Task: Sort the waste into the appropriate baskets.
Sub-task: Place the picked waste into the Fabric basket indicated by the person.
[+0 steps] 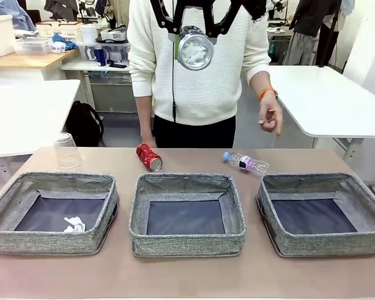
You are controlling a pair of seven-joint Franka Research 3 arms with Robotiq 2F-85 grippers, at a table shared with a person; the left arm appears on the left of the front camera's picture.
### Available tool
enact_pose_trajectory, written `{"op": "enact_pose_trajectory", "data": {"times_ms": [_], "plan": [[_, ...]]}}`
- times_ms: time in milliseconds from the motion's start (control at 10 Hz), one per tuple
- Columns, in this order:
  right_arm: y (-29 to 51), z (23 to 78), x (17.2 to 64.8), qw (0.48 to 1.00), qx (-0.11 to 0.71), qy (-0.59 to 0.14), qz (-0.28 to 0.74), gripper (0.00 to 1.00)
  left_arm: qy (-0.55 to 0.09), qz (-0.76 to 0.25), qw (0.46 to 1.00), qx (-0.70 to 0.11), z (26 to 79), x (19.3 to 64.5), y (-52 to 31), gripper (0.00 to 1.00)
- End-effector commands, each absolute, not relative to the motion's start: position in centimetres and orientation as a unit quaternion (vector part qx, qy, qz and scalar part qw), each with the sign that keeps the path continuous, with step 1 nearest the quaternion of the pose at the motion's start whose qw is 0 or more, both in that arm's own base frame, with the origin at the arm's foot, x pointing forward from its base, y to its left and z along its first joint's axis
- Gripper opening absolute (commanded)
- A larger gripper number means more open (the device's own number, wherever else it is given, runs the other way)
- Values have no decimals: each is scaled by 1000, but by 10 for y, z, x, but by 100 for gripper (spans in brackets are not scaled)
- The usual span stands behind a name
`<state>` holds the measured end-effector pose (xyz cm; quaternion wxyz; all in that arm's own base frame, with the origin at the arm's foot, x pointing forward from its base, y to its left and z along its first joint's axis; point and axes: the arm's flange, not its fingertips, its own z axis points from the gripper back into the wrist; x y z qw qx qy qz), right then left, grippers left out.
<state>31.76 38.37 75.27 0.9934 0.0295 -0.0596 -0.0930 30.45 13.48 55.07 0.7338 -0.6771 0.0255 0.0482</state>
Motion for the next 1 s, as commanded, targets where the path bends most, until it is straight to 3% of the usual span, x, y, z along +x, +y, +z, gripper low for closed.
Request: {"op": "enact_pose_trajectory", "data": {"times_ms": [0,900], "plan": [[381,750,315,993,23,-65,-92,41,23,41,729,-683,553,304,135,100],[384,753,318,993,29,-60,-93,41,23,41,729,-683,553,304,135,100]]}}
